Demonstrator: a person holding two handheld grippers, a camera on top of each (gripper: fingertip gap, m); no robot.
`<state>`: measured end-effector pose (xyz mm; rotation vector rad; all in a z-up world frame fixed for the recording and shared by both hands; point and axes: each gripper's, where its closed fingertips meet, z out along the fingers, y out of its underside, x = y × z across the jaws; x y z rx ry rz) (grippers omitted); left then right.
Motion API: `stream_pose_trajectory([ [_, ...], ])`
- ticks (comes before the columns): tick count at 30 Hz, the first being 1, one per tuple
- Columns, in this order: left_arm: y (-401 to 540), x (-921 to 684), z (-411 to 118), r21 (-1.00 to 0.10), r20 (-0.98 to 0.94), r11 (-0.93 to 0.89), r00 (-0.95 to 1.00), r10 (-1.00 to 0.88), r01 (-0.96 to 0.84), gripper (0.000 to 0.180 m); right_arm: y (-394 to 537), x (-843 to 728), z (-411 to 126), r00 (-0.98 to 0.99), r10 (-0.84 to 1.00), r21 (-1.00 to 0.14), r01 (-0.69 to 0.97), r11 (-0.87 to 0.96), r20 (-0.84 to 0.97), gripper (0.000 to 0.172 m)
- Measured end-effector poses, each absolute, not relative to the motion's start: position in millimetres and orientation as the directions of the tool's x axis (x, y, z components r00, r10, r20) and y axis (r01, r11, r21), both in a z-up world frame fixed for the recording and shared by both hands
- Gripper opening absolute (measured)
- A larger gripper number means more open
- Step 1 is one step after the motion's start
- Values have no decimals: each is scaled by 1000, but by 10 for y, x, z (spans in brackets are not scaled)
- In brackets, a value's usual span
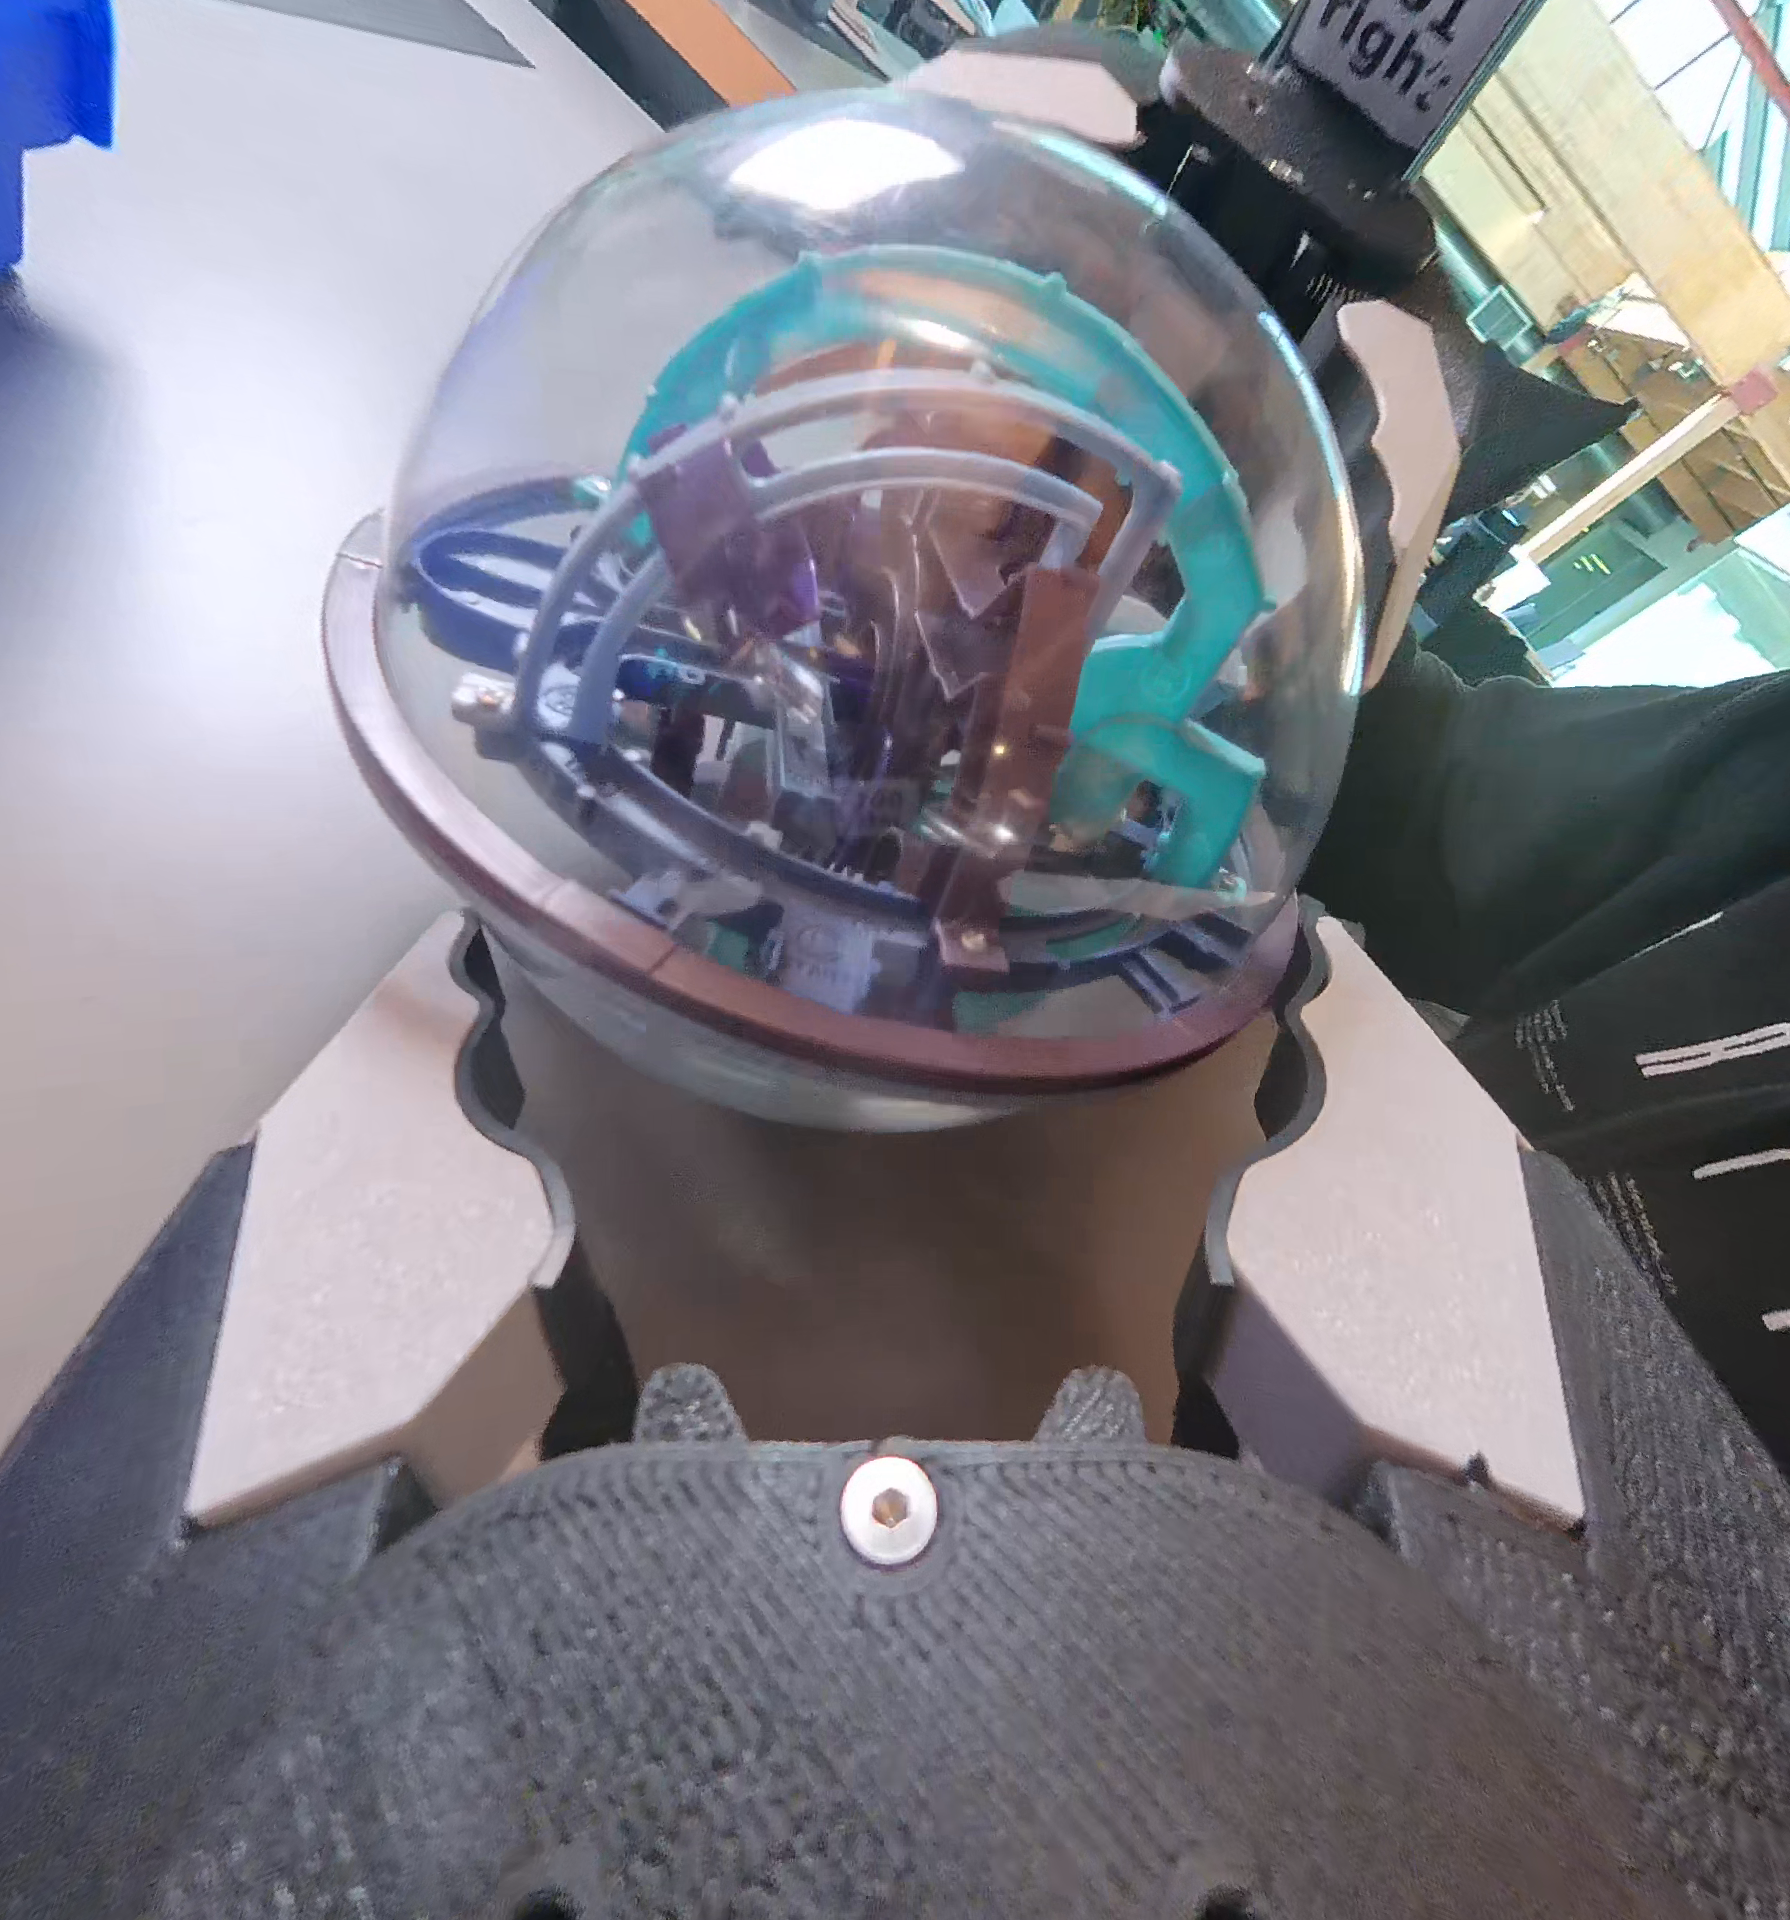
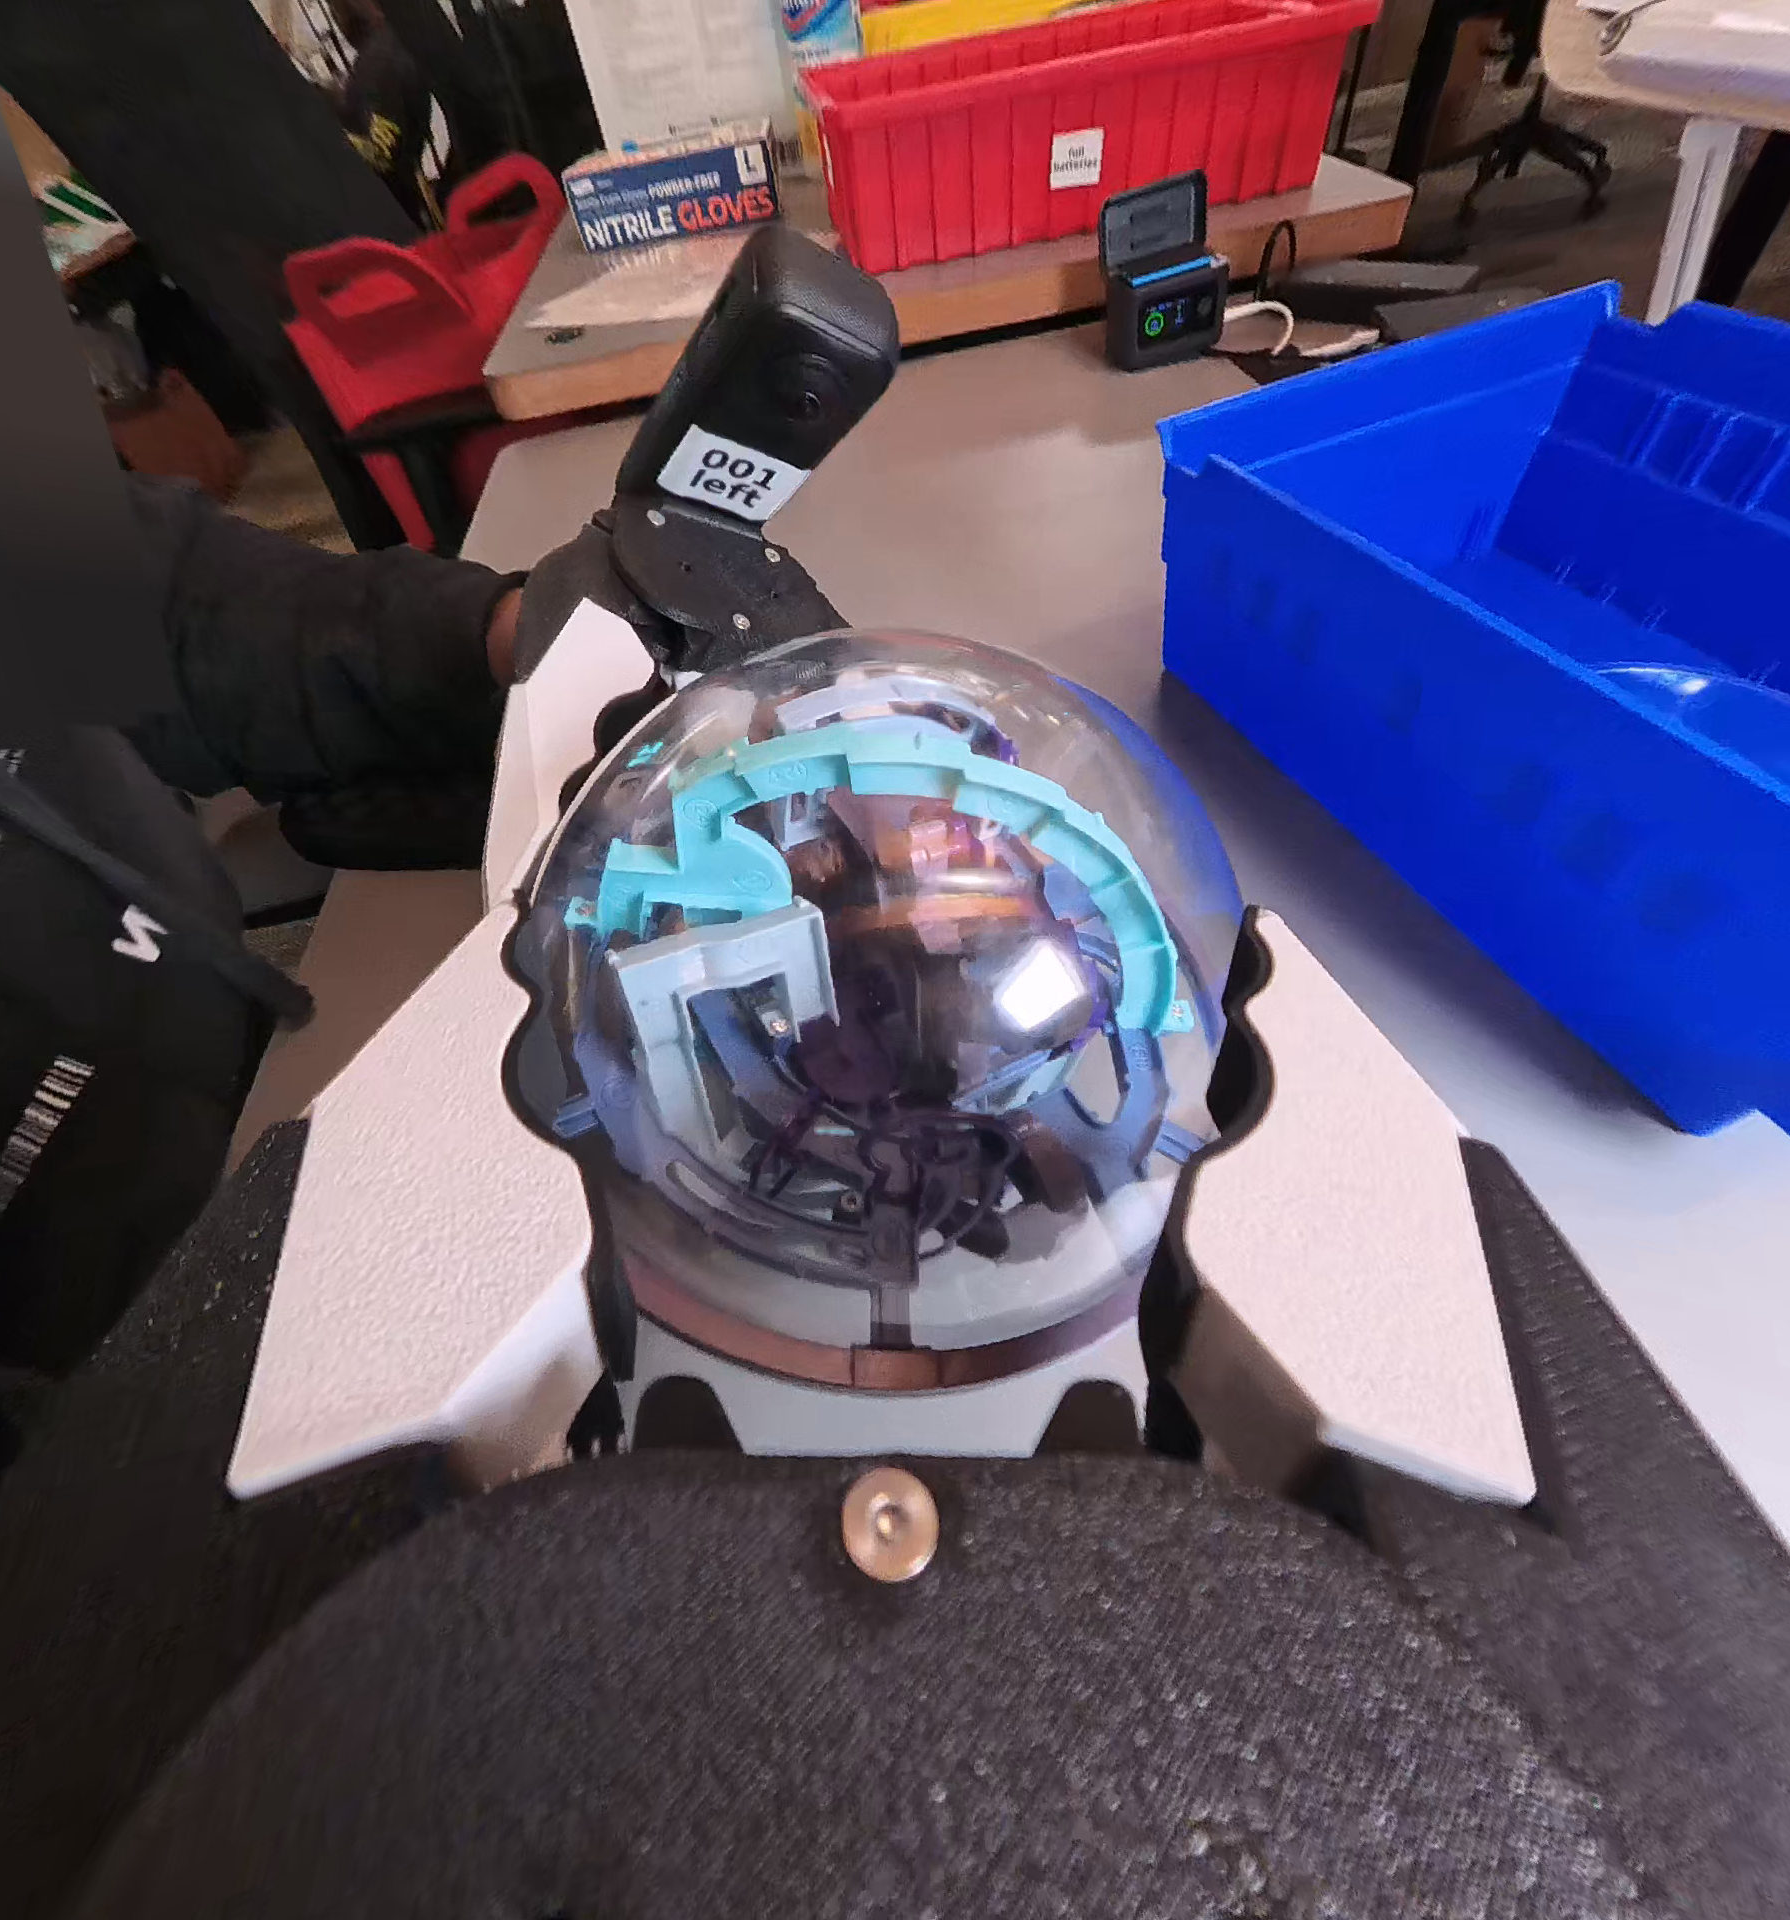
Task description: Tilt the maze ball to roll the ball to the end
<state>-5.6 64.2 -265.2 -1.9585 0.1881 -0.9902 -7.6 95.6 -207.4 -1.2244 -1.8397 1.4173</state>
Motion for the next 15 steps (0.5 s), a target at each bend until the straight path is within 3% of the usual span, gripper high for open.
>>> stream_pose_trajectory([
  [10,758,-141,-2406,-888,407,-416,760,-507,197,139,1110,191,-2287,-489,870,-927,352,130,-63,126],
  [15,843,-122,-2333,-926,251,-373,816,-521,47,139,1150,236,-2380,-454,889,-930,299,215,59,126],
])
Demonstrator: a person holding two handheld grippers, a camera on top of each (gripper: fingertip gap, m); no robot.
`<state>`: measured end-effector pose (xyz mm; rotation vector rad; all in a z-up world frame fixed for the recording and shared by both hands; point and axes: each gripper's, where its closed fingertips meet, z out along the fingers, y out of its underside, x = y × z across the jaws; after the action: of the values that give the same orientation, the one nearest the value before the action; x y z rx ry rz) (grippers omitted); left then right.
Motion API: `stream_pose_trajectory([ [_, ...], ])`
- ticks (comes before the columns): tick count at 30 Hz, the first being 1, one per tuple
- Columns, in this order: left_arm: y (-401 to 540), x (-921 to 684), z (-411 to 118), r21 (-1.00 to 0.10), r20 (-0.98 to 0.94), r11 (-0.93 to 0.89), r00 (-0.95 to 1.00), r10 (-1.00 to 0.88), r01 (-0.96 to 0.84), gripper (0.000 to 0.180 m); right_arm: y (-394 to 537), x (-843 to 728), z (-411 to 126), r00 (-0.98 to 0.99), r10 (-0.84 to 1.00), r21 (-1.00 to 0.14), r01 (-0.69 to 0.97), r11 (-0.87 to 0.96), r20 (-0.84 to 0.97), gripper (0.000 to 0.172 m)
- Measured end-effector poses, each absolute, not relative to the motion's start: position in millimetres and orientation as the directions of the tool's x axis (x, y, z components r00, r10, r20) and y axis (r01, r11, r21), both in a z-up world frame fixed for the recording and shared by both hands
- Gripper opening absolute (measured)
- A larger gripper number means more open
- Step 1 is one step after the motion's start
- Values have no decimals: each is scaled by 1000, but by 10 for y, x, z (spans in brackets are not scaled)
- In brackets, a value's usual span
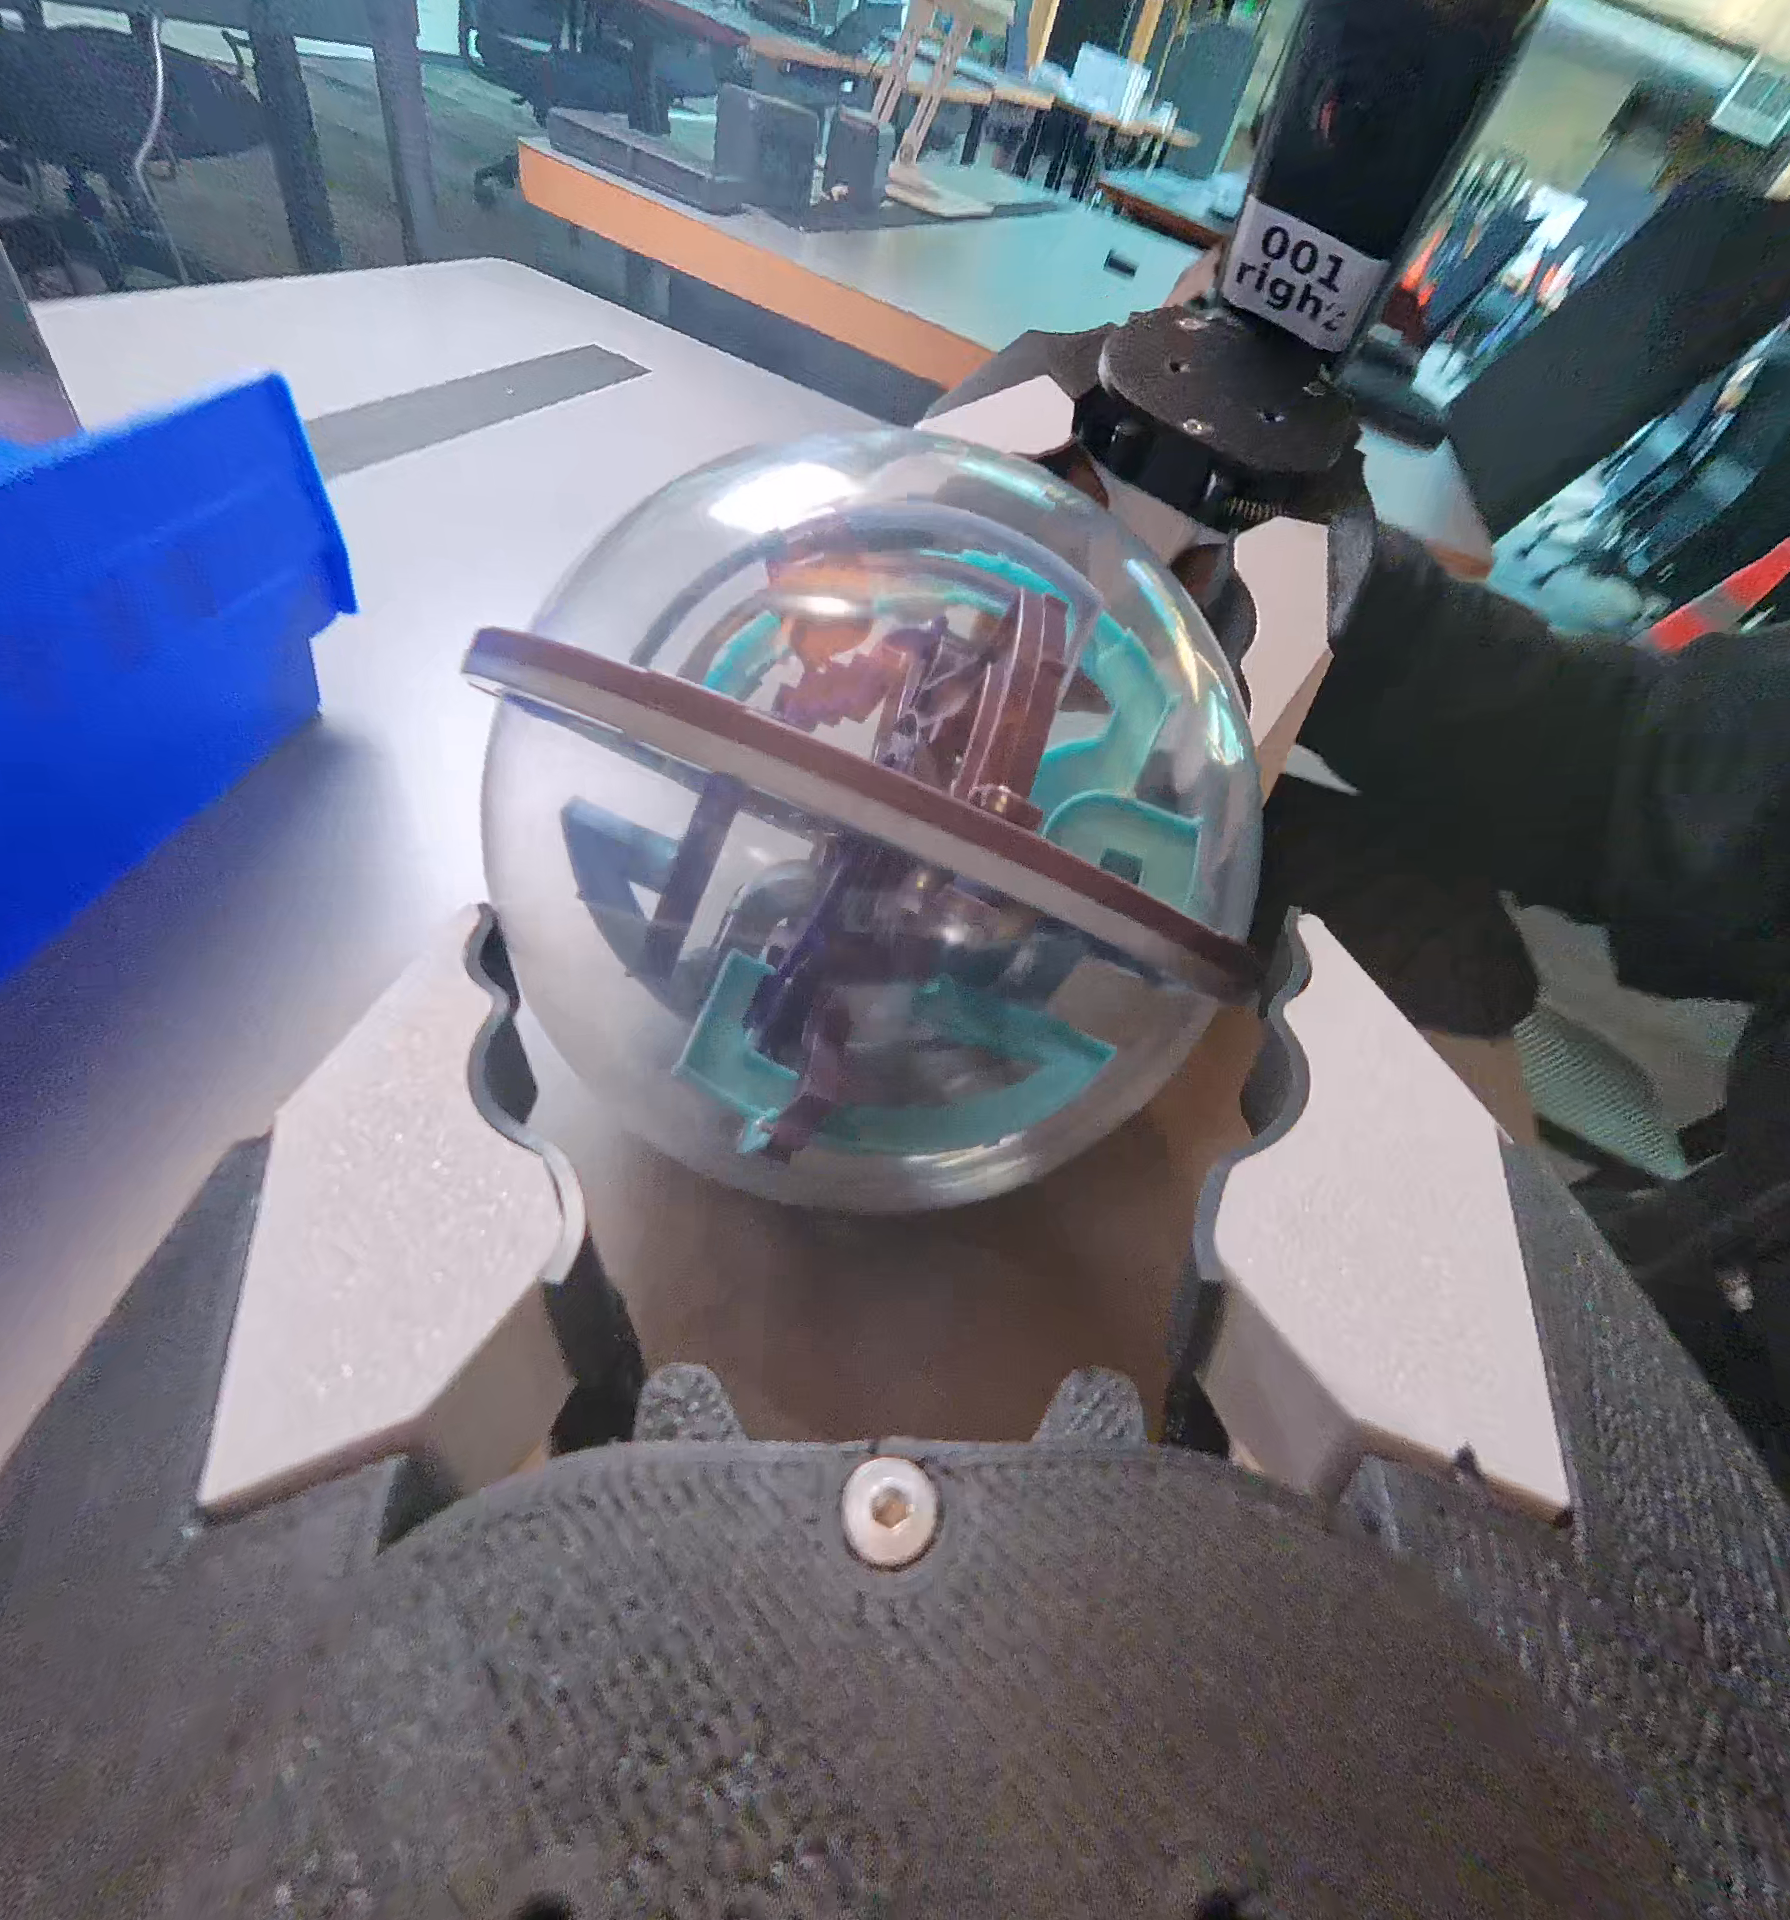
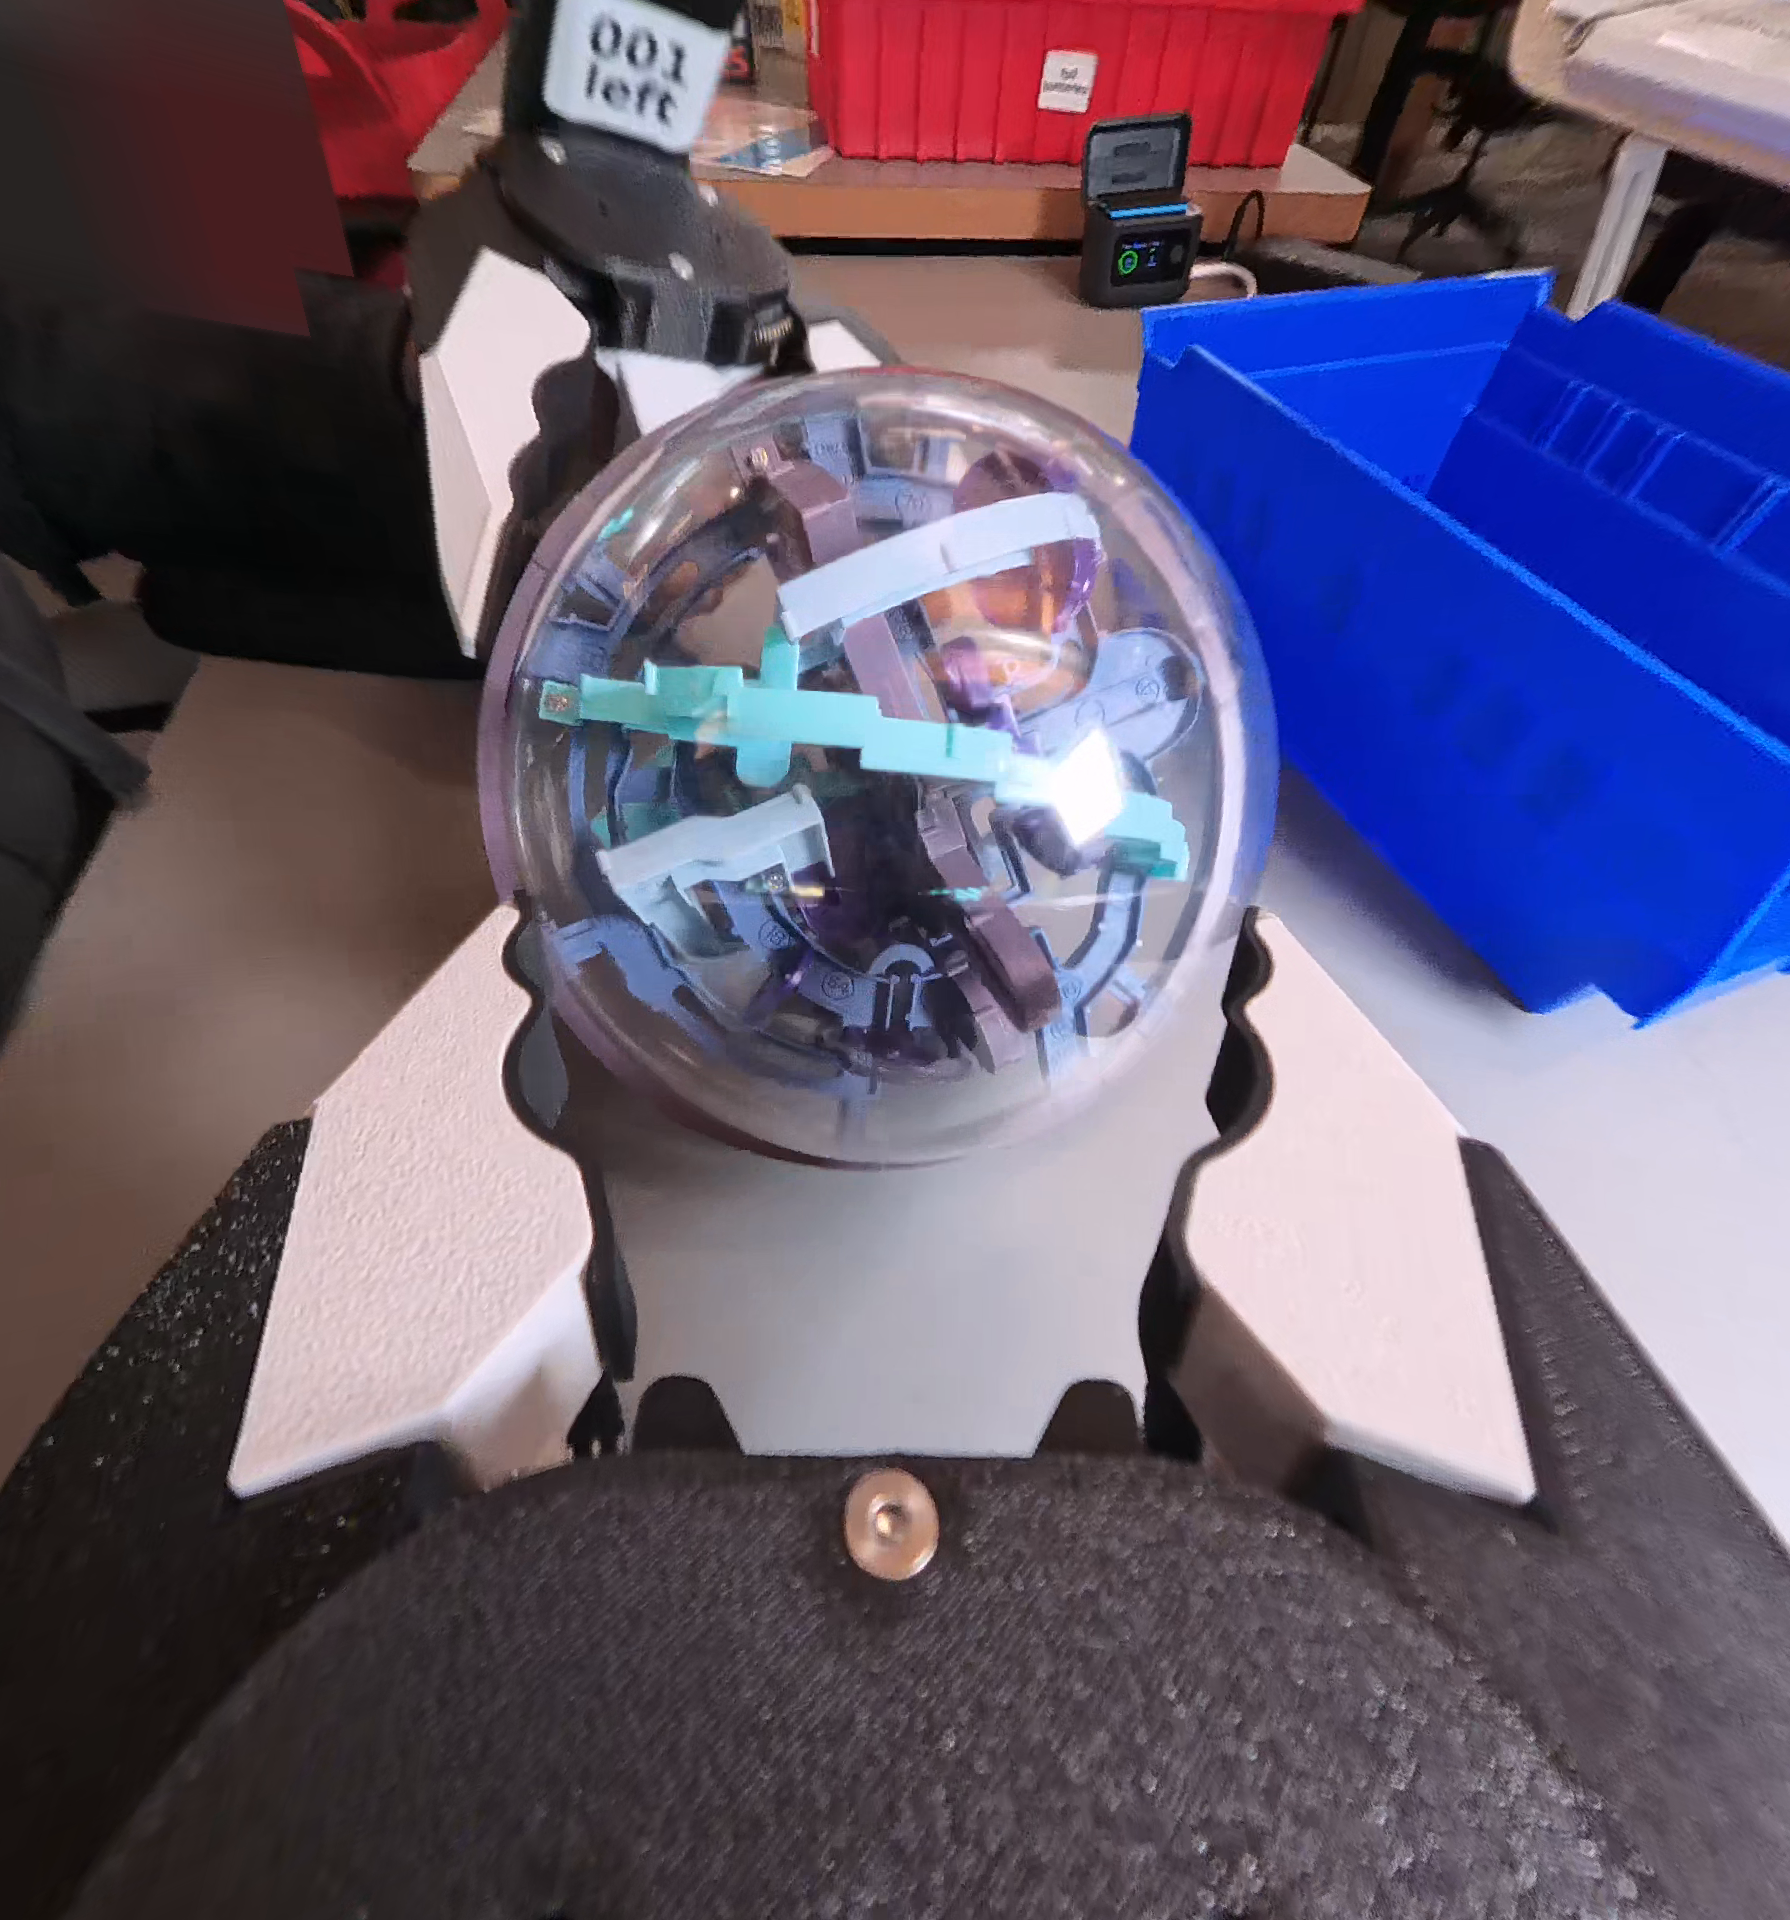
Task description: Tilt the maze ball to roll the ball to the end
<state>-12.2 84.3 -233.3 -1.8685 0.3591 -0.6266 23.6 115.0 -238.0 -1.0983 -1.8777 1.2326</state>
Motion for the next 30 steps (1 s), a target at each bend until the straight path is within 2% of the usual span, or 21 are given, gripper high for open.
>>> stream_pose_trajectory([
  [8,924,-61,-2165,-885,-73,-330,799,-597,-328,136,1154,224,-2549,-325,926,-923,261,283,192,128],
  [16,881,208,-2063,-811,-223,-245,668,-710,-531,136,1045,408,-2730,-396,911,-911,323,258,118,117],
  [25,840,324,-2085,-790,-295,-178,618,-729,-587,136,1041,401,-2589,-395,913,-942,257,217,103,121],
  [30,781,337,-2075,-817,-247,-185,622,-743,-546,135,956,372,-2669,-415,902,-924,285,253,119,119],
])
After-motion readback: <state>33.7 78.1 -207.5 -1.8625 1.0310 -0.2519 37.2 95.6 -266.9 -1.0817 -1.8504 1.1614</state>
